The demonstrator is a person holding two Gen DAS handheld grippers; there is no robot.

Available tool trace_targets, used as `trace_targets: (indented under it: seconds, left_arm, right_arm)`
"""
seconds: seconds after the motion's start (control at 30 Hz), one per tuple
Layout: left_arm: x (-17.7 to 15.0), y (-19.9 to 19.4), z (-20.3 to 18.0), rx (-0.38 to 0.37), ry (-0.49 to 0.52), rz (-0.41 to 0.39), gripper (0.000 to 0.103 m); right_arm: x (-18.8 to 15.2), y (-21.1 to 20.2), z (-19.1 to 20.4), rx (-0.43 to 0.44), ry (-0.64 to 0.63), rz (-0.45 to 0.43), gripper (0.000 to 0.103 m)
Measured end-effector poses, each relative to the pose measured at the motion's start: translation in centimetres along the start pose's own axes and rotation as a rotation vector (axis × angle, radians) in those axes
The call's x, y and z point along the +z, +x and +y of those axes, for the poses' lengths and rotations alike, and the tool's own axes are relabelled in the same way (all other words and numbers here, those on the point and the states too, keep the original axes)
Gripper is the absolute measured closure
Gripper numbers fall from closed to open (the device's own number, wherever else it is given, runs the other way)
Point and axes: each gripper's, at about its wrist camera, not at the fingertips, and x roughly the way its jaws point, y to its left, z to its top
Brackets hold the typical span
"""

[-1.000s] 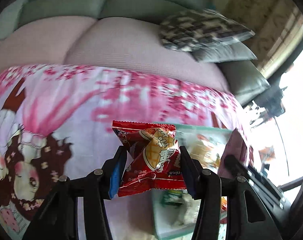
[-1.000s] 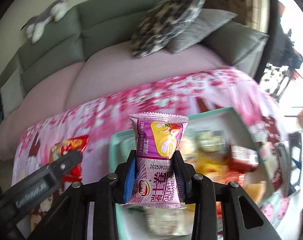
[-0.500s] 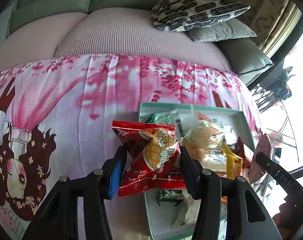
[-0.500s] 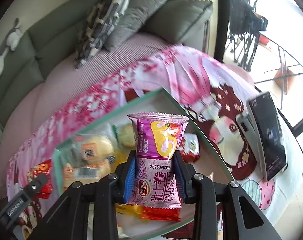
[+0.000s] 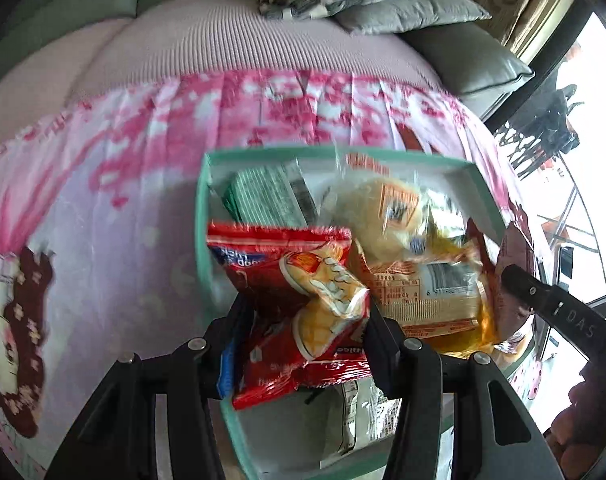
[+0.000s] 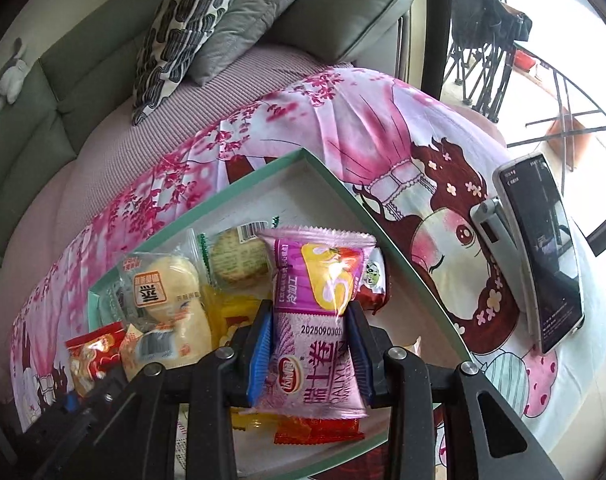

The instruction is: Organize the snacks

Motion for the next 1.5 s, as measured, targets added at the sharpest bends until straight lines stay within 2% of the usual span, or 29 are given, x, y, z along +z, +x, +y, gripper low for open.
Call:
trace_targets:
  seconds: [0.07, 0.17, 0.27, 0.33, 0.4, 0.47, 0.57, 0.63, 0.7, 0.77, 0.9, 0.97, 1.13, 1.33, 1.5]
  left_arm:
    - [-0.4, 1.2, 0.1, -0.017, -0.016, 0.043, 0.052]
    - [-0.8, 1.8, -0.1, -0.003, -0.014, 0.051, 0.053]
    - [-0.8, 1.6, -0.3, -0.001, -0.007, 0.056, 0.053]
    - [-0.7, 1.0, -0.4, -0.004, -0.006, 0.046, 0.052]
    - [-0.7, 0.3, -0.5, -0.005, -0.001, 0.030, 0.047]
    - [-0.7, -0.4, -0.7, -0.011, 0.002, 0.017, 0.038]
    - [-0.8, -1.4, -0.9, -0.011, 0.008, 0.001, 0.032]
    - [-0.8, -2.0, -0.9, -0.005, 0.005, -0.010, 0.027]
    - [-1.0, -2.6, -0.9, 0.009, 0.003, -0.029, 0.024]
    - [-1.2, -3.2, -0.7, 0.029, 0.000, -0.046, 0.019]
    - [-1.4, -4.0, 0.1, 0.070, -0.016, -0.076, 0.017]
    - [-1.6, -4.4, 0.7, 0.087, -0.032, -0.089, 0.008]
    - [-2.2, -5.7, 2.7, 0.117, -0.084, -0.131, 0.008]
    - [-4.0, -7.4, 5.4, 0.194, -0.136, -0.150, 0.008]
    - [-6.4, -8.2, 7.3, 0.322, -0.155, -0.148, 0.008]
  right_arm:
    - [0.0, 0.1, -0.1, 0.004, 0.003, 0.004, 0.064]
    - [0.0, 0.3, -0.2, 0.007, 0.003, 0.010, 0.063]
    - [0.0, 0.3, -0.4, 0.015, 0.013, 0.013, 0.050]
    - [0.0, 0.0, -0.5, 0.021, 0.012, 0.003, 0.037]
    - [0.1, -0.2, -0.3, 0.030, 0.008, -0.006, 0.036]
    - [0.1, -0.5, -0.1, 0.038, 0.002, -0.014, 0.029]
    - [0.2, -0.8, 0.3, 0.041, -0.012, -0.028, 0.020]
    - [0.2, -1.1, 0.5, 0.045, -0.020, -0.038, 0.007]
    - [0.2, -1.2, 0.7, 0.044, -0.022, -0.046, 0.000]
    - [0.1, -1.5, 1.0, 0.048, -0.031, -0.054, 0.000]
    - [-0.2, -2.0, 1.5, 0.054, -0.039, -0.067, 0.000]
    - [-0.5, -2.1, 1.9, 0.063, -0.043, -0.067, 0.000]
    - [-1.9, -2.9, 4.1, 0.082, -0.107, -0.065, 0.000]
    - [-4.9, -4.3, 6.3, 0.102, -0.192, -0.073, 0.000]
    - [-7.9, -5.1, 7.3, 0.100, -0.248, -0.067, 0.000]
